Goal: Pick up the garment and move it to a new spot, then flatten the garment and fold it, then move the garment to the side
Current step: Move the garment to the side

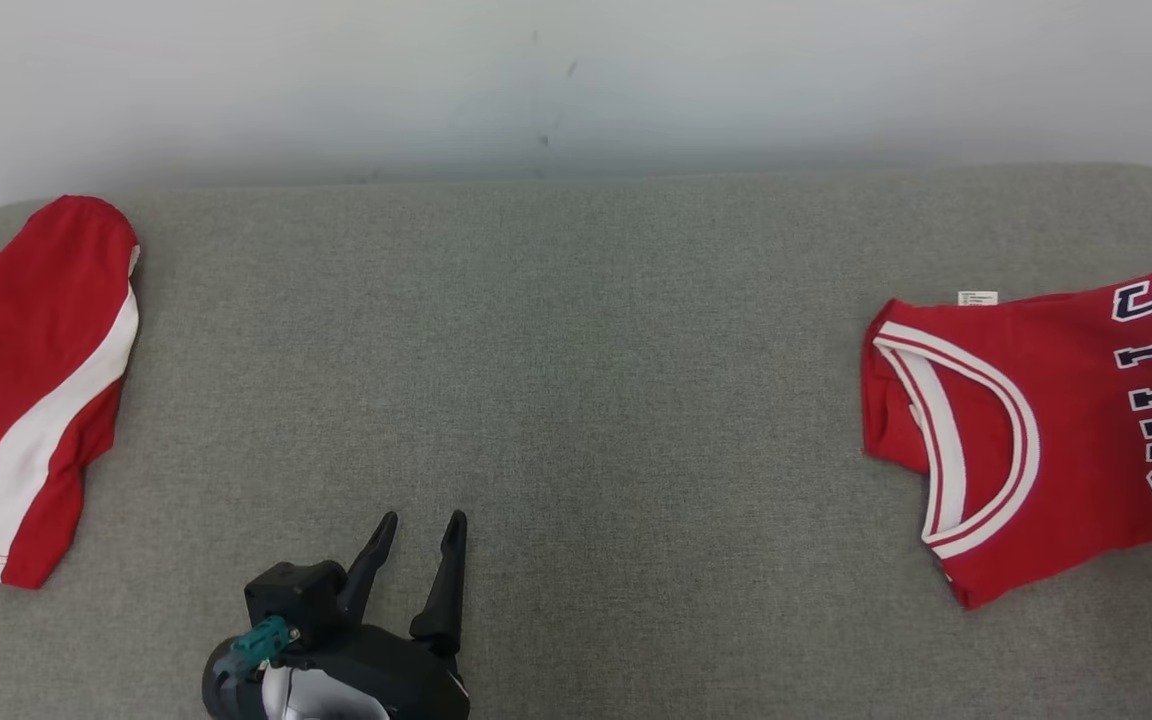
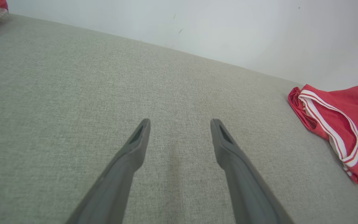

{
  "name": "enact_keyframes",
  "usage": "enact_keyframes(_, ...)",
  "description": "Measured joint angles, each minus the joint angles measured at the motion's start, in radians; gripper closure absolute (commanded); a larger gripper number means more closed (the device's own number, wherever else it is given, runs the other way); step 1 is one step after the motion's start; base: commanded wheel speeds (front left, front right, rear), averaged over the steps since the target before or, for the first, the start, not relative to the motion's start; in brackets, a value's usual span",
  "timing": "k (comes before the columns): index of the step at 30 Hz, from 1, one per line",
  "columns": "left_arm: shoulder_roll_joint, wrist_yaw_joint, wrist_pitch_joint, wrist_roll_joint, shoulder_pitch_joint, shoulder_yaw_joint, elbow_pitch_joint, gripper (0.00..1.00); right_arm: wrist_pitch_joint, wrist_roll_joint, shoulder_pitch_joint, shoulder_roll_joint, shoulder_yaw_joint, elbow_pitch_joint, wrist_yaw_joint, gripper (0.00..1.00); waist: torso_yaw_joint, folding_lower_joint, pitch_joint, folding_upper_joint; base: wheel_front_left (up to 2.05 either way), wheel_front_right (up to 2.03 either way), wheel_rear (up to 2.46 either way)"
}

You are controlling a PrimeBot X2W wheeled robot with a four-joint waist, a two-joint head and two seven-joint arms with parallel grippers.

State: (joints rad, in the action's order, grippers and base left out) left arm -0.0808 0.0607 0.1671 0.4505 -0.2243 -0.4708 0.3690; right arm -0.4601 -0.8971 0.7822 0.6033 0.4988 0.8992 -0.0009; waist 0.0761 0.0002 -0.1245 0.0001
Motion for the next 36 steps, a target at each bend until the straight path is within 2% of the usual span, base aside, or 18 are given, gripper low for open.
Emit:
enact_keyframes(19, -0.002, -0.001, -0.010, -0.001, -0.027, 0.001, -0.003, 0.00, 0.081, 0.122, 0.035, 0.013, 0.079, 0.092, -0.035, 1.00, 0.055, -0.0002, -0.060, -0.0001, 0.00, 0.00, 0.00)
enact_keyframes(20, -0.002, -0.001, -0.009, -0.001, -0.027, 0.002, -0.003, 0.00, 0.082, 0.128, 0.035, 0.013, 0.086, 0.097, -0.035, 0.67, 0.055, -0.0002, -0.061, 0.0000, 0.00, 0.00, 0.00)
enact_keyframes(22, -0.002, -0.001, -0.009, -0.001, -0.027, 0.004, -0.003, 0.00, 0.085, 0.141, 0.040, 0.013, 0.095, 0.102, -0.035, 0.36, 0.055, -0.0002, -0.062, 0.0000, 0.00, 0.00, 0.00)
enact_keyframes(23, -0.003, -0.001, -0.009, -0.001, -0.027, 0.005, -0.003, 0.00, 0.091, 0.148, 0.046, 0.013, 0.100, 0.105, -0.035, 0.00, 0.055, -0.0002, -0.062, 0.0000, 0.00, 0.00, 0.00)
enact_keyframes(32, -0.007, 0.000, -0.008, 0.002, -0.026, 0.016, 0.021, 0.00, 0.110, 0.186, 0.082, 0.015, 0.127, 0.145, -0.034, 0.00, 0.046, -0.0002, -0.039, 0.0000, 0.00, 0.00, 0.00)
enact_keyframes(36, -0.009, 0.000, -0.005, 0.007, -0.025, 0.024, 0.035, 0.00, 0.156, 0.181, 0.085, 0.005, 0.120, 0.139, -0.009, 0.00, 0.040, -0.0002, -0.021, 0.0000, 0.00, 0.00, 0.00)
